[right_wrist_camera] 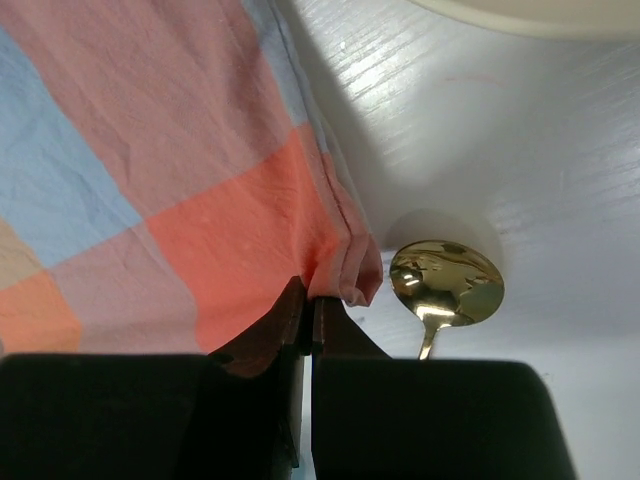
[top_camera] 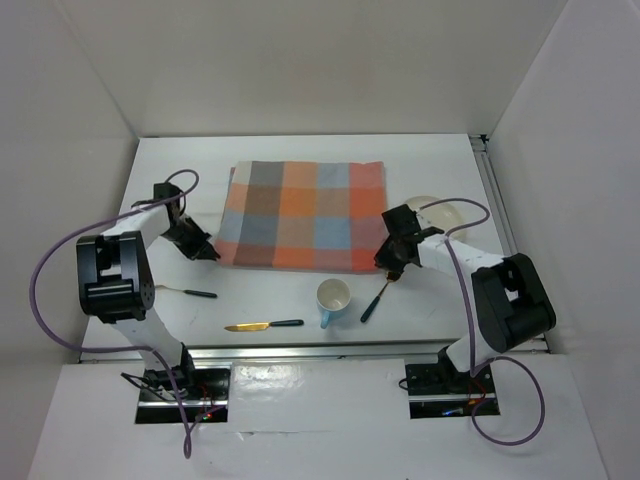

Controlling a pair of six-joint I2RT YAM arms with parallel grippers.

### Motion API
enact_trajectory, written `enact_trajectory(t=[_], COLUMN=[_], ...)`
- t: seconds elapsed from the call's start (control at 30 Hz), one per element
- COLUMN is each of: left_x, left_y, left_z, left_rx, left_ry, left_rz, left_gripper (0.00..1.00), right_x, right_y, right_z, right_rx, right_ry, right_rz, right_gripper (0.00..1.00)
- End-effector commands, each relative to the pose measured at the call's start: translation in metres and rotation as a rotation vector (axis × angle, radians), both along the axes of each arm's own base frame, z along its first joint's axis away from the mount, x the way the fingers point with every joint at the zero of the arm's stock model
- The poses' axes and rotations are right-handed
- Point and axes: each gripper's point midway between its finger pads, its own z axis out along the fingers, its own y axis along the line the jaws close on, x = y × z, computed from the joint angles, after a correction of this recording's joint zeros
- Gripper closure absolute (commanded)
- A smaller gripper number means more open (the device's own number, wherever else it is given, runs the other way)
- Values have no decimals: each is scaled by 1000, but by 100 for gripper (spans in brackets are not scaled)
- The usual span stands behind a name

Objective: Set the dinner table for one person

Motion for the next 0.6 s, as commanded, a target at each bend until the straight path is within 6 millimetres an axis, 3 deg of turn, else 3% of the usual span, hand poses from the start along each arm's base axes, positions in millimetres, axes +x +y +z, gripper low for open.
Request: enact_trajectory(t=[0.0,0.03,0.13,0.17,0.2,0.27,0.33,0.37,0.47,0.57], left_x=[-5,-8,-8,-6,-6,-1,6,9,21,33], left_y=[12,12,10,11,13,16,19,23,29,27], left_z=[7,7,19,26,32,47,61,66,85,110], left_rx=[71,69,73,77,94,112,129,150,182,181], left_ry=[6,17,-48,-72,-93,-127,-137,-145,-192,-281], left_rz=[9,9,-3,-2,-9,-16,-22,-28,-42,-68], left_gripper=[100,87,36,16,11,1,0,0,0,1], right_x=[-1,-3,5,4,6,14,19,27,36,38], right_y=[-6,-7,-9,-10,-11,-12,-21,-24,-70,-118], right_z=[5,4,19,26,32,54,67,84,104,107], right_rx=[-18,-22,-35,-39,-49,-59,-113,-131,-211,-216], right_ry=[-26,-16,-64,-70,-84,-128,-152,-191,-205,-176], right_rz=[-26,-26,-19,-9,-6,-5,-18,-23,-120,-230], right_gripper=[100,98,38,25,14,13,13,13,18,19])
